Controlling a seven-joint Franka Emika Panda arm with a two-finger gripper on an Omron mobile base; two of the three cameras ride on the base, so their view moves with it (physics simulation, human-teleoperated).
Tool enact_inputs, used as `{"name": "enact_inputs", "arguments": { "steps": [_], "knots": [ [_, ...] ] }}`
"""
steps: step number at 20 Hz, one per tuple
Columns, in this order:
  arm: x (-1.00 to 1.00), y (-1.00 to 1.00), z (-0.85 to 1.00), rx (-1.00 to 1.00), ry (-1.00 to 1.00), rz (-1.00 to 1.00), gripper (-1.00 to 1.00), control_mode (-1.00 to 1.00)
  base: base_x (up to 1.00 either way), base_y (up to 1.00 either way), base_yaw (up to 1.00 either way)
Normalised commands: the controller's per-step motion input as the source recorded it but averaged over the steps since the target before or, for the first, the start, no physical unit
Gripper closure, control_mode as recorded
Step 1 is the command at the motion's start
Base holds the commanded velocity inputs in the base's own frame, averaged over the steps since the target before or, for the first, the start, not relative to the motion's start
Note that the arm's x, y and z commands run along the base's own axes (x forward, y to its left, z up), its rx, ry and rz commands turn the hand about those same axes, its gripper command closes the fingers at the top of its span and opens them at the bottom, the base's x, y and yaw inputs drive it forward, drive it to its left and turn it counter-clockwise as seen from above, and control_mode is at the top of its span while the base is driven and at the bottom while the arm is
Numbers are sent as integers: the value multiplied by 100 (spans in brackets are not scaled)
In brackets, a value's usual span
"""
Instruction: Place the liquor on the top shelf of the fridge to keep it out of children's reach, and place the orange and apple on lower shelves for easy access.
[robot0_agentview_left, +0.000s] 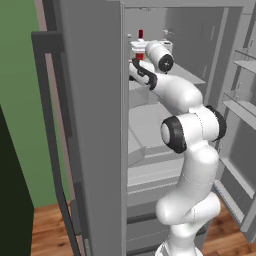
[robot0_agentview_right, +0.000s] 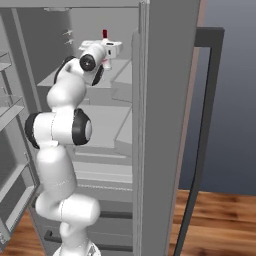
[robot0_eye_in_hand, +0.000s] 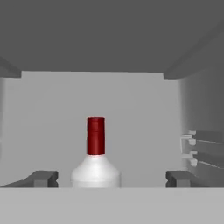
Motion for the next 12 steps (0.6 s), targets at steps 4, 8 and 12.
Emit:
{"name": "enact_inputs", "arguments": {
  "steps": [4,8,12],
  "knots": [
    [-72,-5,3,-3,5,0,-100,-100,0,0,0],
    [-80,-3,7,-5,12,1,-100,-100,0,0,0],
    [-81,-11,22,-4,13,0,-100,-100,0,0,0]
  ]
}}
